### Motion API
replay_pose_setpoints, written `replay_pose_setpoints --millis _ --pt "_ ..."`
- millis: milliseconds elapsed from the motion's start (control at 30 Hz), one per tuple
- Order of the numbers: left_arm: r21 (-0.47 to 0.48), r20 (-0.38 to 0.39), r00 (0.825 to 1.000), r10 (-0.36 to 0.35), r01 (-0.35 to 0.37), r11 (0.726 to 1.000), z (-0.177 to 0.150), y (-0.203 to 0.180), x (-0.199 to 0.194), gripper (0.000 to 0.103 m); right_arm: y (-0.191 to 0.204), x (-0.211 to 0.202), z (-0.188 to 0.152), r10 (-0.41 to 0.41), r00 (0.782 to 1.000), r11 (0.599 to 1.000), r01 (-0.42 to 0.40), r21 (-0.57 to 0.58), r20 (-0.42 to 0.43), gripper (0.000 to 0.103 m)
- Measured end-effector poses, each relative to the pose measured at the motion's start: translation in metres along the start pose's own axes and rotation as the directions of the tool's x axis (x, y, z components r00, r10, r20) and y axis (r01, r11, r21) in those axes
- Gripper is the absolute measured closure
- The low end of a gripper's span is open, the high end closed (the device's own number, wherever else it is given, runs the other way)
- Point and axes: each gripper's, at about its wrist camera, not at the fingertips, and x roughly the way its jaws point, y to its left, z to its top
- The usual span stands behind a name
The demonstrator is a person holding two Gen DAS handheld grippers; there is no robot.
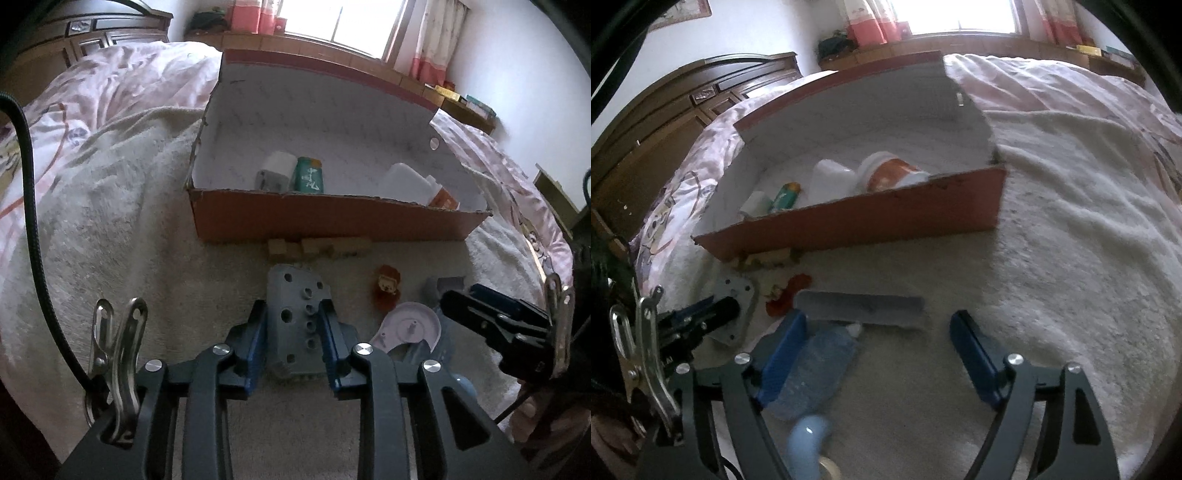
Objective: Organize rigid objects
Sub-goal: 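Grasp the grey perforated part with the left gripper while the right grasps the grey strip, then carry the grey part and grey strip into the box and open both grippers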
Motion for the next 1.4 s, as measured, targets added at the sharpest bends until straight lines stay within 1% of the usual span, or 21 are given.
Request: replay_pose_setpoints --millis 167,267,500,533,667,967,1067,1267,1400 --pt "-0.019 0.005 1.0 -0.026 0.026 0.999 -0.001 0.005 0.0 0.075 0.013 0.009 0.004 -0.011 1.0 0.999 0.011 -0.031 -0.007 0.016" --pt "-0.026 0.009 0.999 -0.034 0.034 0.999 -0.001 0.007 0.001 0.075 0.018 0.013 0.005 -0.029 1.0 0.999 0.029 -0.046 -0.005 0.013" --pt "-0.028 0.014 0.999 -0.037 0.038 0.999 -0.002 0.007 0.001 0.075 0.019 0.014 0.003 -0.029 0.999 0.998 0.03 -0.061 0.019 0.013" --pt "-0.028 0.014 0.999 -0.037 0.037 0.999 -0.002 0.007 0.001 0.075 0.018 0.013 0.002 -0.026 0.999 0.998 0.027 -0.061 0.023 0.014" --pt "-0.029 0.014 0.999 -0.036 0.036 0.999 -0.002 0.007 0.001 0.075 0.016 0.012 0.001 -0.049 0.998 0.997 0.052 -0.063 0.039 0.024" --pt "-0.025 0.007 1.0 -0.026 0.026 0.999 -0.001 0.007 0.001 0.074 0.012 0.008 0.0 -0.034 0.998 0.998 0.037 -0.059 0.05 0.024" --pt "-0.028 0.01 1.0 -0.024 0.024 0.999 -0.001 0.007 0.0 0.076 0.009 0.006 -0.001 -0.025 0.998 0.998 0.027 -0.049 0.05 0.024" --pt "-0.025 0.006 1.0 -0.02 0.02 0.999 -0.001 0.005 -0.006 0.076 0.006 0.002 -0.003 -0.013 0.998 0.999 0.015 -0.036 0.054 0.024" --pt "-0.015 0.033 0.999 -0.02 0.021 1.0 0.001 0.002 -0.017 0.076 0.004 -0.001 -0.004 -0.004 0.998 1.0 0.005 -0.026 0.058 0.024"
